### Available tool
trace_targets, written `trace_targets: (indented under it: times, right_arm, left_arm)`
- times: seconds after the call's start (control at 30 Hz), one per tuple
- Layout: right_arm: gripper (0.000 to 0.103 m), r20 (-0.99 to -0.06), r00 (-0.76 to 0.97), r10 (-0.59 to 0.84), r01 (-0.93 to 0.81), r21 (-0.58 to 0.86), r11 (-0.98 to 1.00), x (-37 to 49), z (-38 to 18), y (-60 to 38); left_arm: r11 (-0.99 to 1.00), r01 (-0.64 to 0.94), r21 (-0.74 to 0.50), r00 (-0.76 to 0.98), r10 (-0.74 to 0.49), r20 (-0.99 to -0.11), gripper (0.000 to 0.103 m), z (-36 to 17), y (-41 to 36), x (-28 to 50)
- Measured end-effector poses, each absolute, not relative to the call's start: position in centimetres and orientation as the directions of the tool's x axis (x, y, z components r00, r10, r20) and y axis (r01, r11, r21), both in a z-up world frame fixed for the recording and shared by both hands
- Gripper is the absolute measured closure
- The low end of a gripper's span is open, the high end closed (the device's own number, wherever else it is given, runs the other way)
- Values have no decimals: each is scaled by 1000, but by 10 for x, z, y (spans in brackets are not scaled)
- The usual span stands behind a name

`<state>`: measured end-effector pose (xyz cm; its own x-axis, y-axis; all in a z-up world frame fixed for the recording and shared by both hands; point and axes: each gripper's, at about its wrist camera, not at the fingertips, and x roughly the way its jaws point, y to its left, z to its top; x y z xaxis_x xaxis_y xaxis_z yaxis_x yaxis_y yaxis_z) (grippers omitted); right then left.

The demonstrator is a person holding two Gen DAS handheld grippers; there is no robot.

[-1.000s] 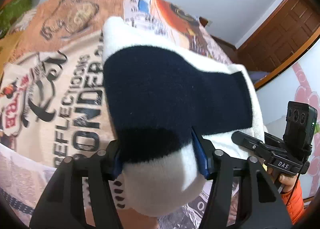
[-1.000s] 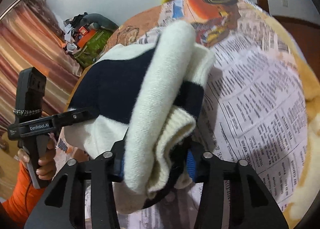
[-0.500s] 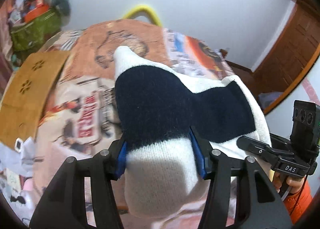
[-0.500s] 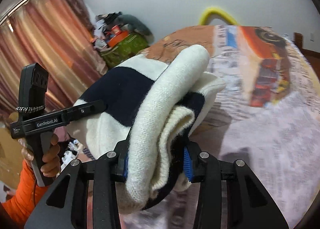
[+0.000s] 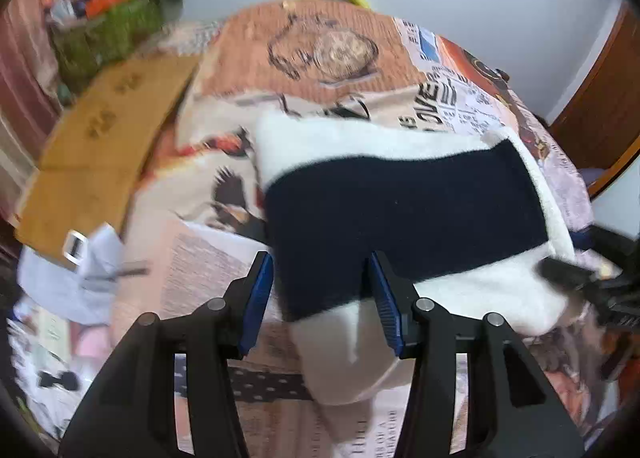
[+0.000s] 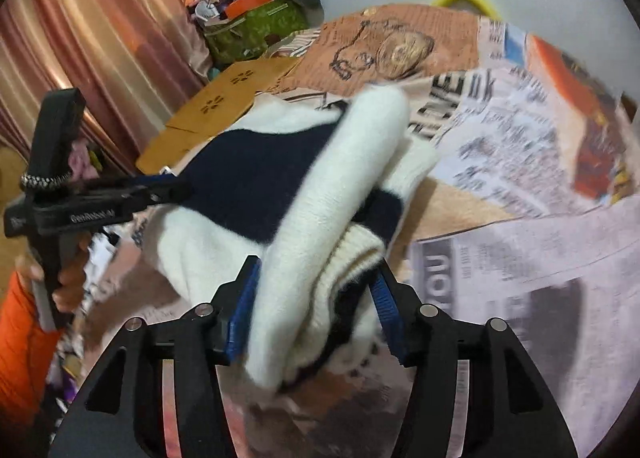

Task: Fold small clothes
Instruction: 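Lay the folded sweater down and open both grippers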

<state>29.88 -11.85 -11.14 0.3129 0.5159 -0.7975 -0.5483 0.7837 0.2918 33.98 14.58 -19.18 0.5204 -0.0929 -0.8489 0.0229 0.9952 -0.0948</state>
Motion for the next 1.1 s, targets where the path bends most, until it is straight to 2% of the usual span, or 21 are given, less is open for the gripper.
trace_targets:
  times: [0.17, 0.33, 0.43, 0.57, 0.6, 0.63, 0.7, 0.97, 1.1]
  right_arm:
    - [51, -757, 465, 460, -566, 145, 811, 298, -70, -126]
    - [51, -712, 479, 514, -610, 151, 778, 306, -49, -106]
    - [51, -718, 452, 529, -641, 151, 752, 312, -60, -82]
    - [51, -773, 374, 512, -644, 181, 743, 324, -98, -60]
    - [51, -795, 352, 494, -632, 188, 752, 327, -111, -58]
    - [51, -812, 337, 477, -620, 190, 761, 330, -124, -60]
    - [52, -816, 319, 482, -607, 215, 765, 332, -139, -68]
    - [54, -797, 365, 482, -604, 191, 774, 314, -130, -83]
    - [52, -795, 390, 464, -595, 166, 786, 300, -122, -92]
  left_arm:
    - [997, 42, -60, 609, -73, -790, 54, -158, 145, 335]
    - [997, 63, -44, 643, -75, -763, 52, -146, 135, 342]
    - [997, 67, -50, 618, -80, -782, 52, -158, 128, 353]
    - [996, 54, -75, 540, -92, -837, 52, -194, 122, 368]
    - [996, 52, -70, 514, -87, -854, 50, -208, 121, 371]
    - [997, 52, -55, 510, -73, -857, 43, -216, 119, 372]
    - [998, 62, -15, 537, -46, -842, 35, -226, 114, 368]
    - [997, 57, -43, 555, -67, -829, 33, -224, 119, 355]
    - [998, 50, -23, 560, -47, -827, 34, -216, 121, 337]
